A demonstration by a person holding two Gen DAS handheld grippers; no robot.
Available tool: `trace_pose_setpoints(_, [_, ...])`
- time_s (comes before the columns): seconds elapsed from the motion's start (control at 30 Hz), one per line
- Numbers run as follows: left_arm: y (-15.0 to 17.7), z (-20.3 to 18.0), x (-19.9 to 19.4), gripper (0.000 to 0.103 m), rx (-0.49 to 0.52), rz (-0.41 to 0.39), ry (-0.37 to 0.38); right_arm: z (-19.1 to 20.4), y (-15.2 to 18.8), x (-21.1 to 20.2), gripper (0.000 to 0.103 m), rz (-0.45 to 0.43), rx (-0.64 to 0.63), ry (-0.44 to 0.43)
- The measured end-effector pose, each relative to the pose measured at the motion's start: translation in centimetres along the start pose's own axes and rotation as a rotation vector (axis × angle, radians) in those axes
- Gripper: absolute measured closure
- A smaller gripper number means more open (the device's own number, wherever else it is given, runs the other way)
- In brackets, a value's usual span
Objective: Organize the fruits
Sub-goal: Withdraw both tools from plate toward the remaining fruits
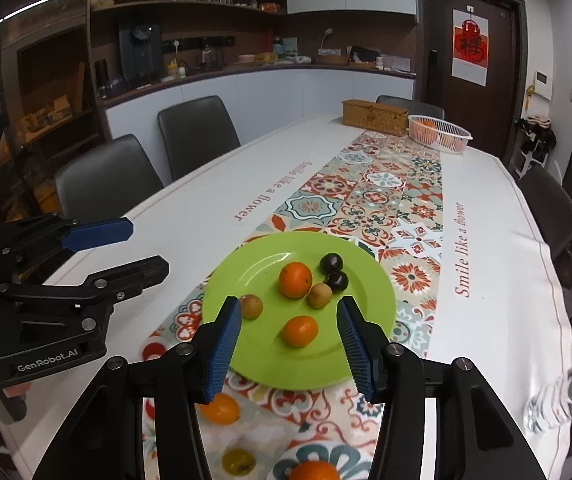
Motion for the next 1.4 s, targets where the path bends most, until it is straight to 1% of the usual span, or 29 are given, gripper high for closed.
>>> trace_pose_setpoints(0.03, [0.2, -0.3, -0.5, 0.043, -0.004, -0.007, 0.008, 0.1, 0.1, -0.6, 0.051, -0.005, -0.002, 0.002])
trace_pose_setpoints(0.07, [0.3, -0.5, -1.0, 0.042, -0.008, -0.013, 0.013, 0.1, 0.2, -1.1, 0.046, -0.011, -0.002, 0.002])
trace_pose_setpoints(0.13, [0.8, -0.9, -1.6, 0.041, -0.014, -0.016, 0.019, 0.3, 0.4, -2.0, 0.042, -0.027, -0.005, 0.004])
trace_pose_setpoints(0.27, [1.7, -1.6, -3.1, 0.037, -0.032, -0.02, 0.01, 0.4, 1.1, -3.5, 0.042, -0.04, -0.007, 0.019])
trace_pose_setpoints(0.37, [2.1, -2.1, -4.2, 0.034, -0.039, -0.029, -0.002, 0.4, 1.8, -4.6, 0.036, -0.047, -0.004, 0.028])
trace_pose_setpoints(0.53, [2.9, -3.3, -6.0, 0.025, -0.031, -0.045, -0.023, 0.4, 2.9, -6.5, 0.036, -0.064, -0.014, 0.047])
trace_pose_setpoints(0.63, [3.4, -4.0, -6.7, 0.023, -0.03, -0.052, -0.032, 0.3, 3.6, -7.3, 0.035, -0.065, -0.002, 0.041])
trace_pose_setpoints(0.73, [4.1, -4.8, -7.3, 0.023, -0.034, -0.054, -0.031, 0.1, 4.6, -8.0, 0.033, -0.068, 0.007, 0.041])
trace_pose_setpoints(1.0, [6.2, -6.2, -7.5, 0.023, -0.034, -0.056, -0.047, -0.1, 6.9, -9.0, 0.033, -0.062, -0.023, 0.064])
trace_pose_setpoints(1.13, [7.2, -6.9, -7.5, 0.023, -0.028, -0.063, -0.035, -0.1, 7.9, -9.2, 0.033, -0.066, -0.039, 0.065])
trace_pose_setpoints(1.27, [8.1, -7.5, -7.4, 0.023, 0.0, -0.077, -0.032, 0.1, 8.8, -9.6, 0.033, -0.082, -0.062, 0.079])
trace_pose_setpoints(1.4, [8.9, -8.3, -6.7, 0.023, 0.02, -0.067, -0.007, 0.3, 9.7, -9.7, 0.033, -0.094, -0.097, 0.097])
Point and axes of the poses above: each gripper's, at about its wrist camera, not at the fingertips, and x roughly the way its jaws point, z to its left, y to its underside, the point moved 7 cm from there along x, roughly the way its jaws point, and after that the axes turned 1 degree about -x, right-handed, at the moved point
